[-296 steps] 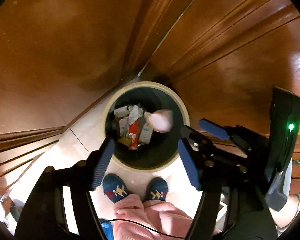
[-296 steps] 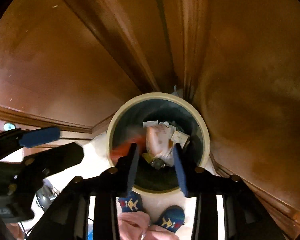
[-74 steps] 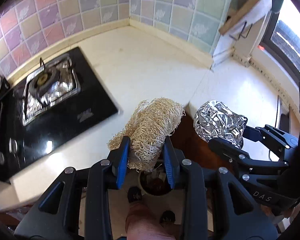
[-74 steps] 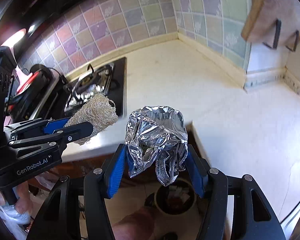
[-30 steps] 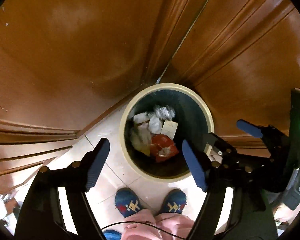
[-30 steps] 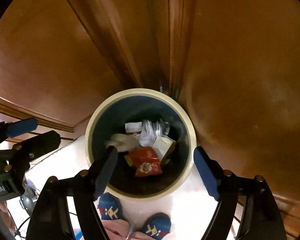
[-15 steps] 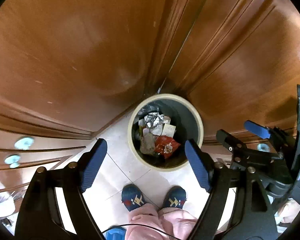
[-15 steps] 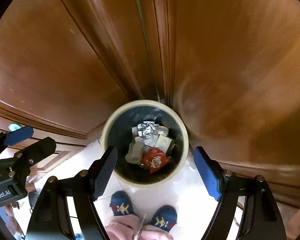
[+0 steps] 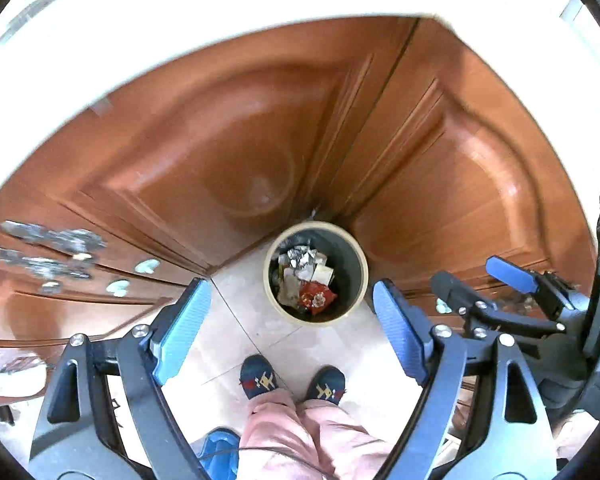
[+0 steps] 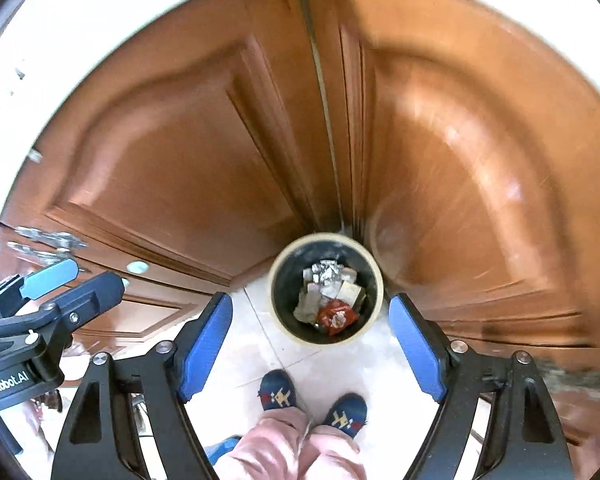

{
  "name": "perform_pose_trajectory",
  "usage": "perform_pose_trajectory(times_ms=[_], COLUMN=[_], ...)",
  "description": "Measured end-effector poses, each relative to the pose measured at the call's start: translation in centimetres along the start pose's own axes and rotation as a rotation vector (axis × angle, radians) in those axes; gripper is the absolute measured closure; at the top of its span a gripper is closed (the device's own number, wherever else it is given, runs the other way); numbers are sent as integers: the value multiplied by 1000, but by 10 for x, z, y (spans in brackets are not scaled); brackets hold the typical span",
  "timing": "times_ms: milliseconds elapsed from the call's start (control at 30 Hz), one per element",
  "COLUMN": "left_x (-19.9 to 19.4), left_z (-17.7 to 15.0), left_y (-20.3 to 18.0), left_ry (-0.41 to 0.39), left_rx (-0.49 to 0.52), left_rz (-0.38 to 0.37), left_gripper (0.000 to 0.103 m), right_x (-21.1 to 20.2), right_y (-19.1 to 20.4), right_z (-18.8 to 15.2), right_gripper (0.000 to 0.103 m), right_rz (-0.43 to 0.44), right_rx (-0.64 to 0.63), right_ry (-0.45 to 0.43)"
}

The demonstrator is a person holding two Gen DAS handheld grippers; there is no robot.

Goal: Collect trash

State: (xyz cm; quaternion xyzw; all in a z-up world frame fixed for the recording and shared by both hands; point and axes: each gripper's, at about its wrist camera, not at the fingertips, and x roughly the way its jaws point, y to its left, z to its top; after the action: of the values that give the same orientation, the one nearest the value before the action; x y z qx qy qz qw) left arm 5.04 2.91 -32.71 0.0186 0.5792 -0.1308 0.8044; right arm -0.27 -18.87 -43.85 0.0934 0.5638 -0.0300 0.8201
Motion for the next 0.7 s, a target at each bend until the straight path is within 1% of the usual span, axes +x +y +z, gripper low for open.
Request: perform_pose_trajectory(times_ms=[100,300,433,567,700], left_x=[-43,-129,-181,-223,-257], left_z=[10,32,44,52,63], left_y=[-2,-3,-5,-8,-9], left_ry=[-38,-141,-213,-281,-322], left_rx=[2,-5,-11,-7,-7], left_rz=[15,56,49,75,94], left_gripper=[21,21,21,21,21], right_x=[-50,-144,-197,-245,-294], right_y=[12,34,47,56,65], right_z=[13,40,55,70,85], right_gripper=[20,19,19,19,19], right_rz=[13,2,5,14,17], right_rx=[-14,-58,-73,-83,-91], right_ry=[-40,-113,-166,-215,-269])
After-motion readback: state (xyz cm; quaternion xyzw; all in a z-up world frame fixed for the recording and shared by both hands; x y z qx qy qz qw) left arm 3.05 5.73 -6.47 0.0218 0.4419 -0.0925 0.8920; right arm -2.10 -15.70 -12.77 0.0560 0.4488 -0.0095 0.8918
